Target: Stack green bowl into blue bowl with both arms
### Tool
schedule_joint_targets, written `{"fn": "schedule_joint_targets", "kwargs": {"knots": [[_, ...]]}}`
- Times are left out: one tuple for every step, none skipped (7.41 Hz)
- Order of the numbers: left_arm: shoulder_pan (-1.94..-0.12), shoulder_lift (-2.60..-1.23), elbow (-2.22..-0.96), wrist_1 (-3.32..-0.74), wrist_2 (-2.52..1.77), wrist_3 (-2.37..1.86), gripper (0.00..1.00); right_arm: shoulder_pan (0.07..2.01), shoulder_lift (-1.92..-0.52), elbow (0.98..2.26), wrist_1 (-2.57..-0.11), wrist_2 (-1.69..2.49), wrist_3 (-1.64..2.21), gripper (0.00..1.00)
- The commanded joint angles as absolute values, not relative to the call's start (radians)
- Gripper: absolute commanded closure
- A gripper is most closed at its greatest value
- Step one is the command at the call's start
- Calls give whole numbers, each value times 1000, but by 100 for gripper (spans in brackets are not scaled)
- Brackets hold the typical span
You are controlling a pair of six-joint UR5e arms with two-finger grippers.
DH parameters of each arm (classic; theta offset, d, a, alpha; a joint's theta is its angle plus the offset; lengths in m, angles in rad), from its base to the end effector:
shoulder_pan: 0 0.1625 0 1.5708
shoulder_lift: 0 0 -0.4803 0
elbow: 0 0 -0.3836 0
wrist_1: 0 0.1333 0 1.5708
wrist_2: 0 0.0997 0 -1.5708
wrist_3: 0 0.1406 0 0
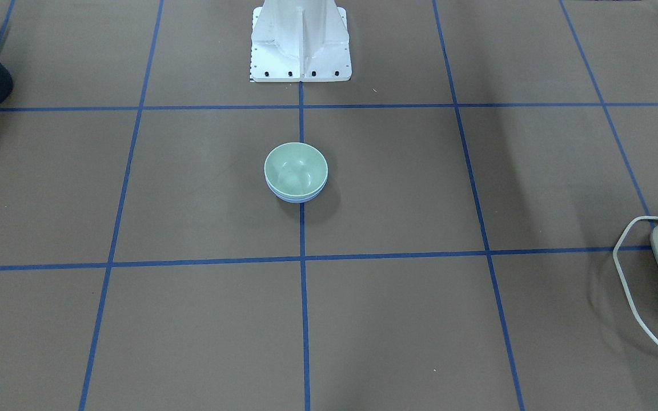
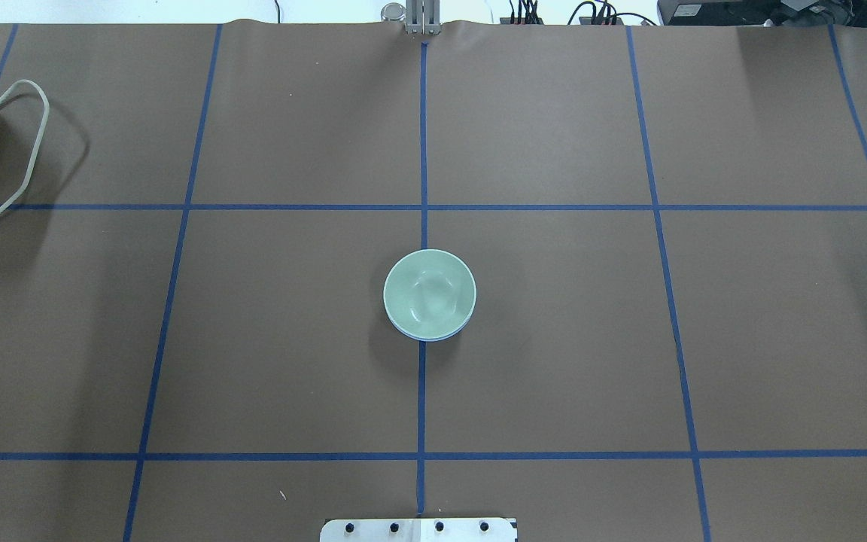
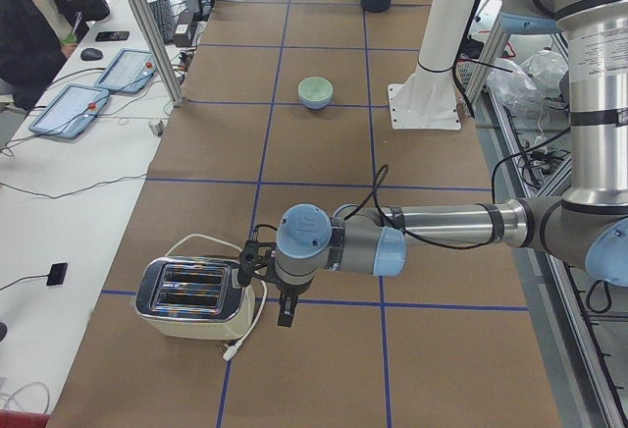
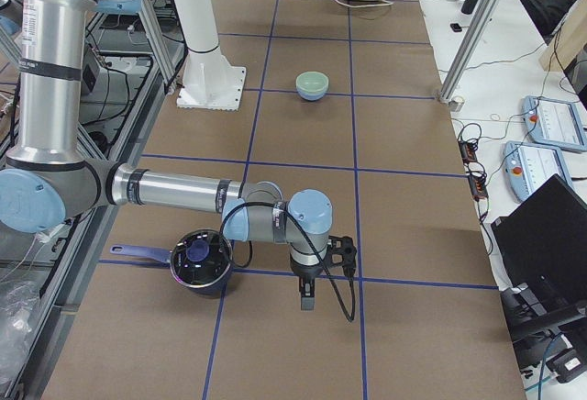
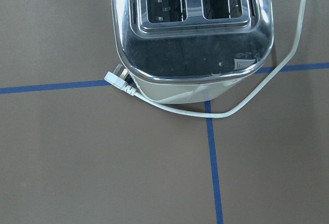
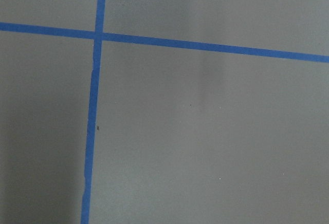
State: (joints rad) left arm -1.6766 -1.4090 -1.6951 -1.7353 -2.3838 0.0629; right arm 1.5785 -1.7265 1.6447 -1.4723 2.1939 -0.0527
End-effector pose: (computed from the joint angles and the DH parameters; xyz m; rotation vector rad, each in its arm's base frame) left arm -0.0750 -0.4115 0.7341 0.1879 0.7988 0.0112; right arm 0.0544 -0.4090 0.7808 0.0350 -0.6224 -0.0487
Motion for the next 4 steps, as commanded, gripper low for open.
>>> {"fn": "schedule_joint_targets", "kwargs": {"knots": [[-1677,-1407,-1694,-1735,-2384,63,2,1578,-1744,1643,-1431,2195,-52,0],[-1677,-1407,-1694,-1735,-2384,63,2,1578,-1747,1643,-1427,2195,-52,0],[-1677,-1407,-1692,-1735,-2384,63,2,1578,-1747,1643,-1428,2195,-52,0],[-1677,-1407,-1692,-1735,-2384,63,2,1578,-1747,1643,-1428,2195,-52,0]]}}
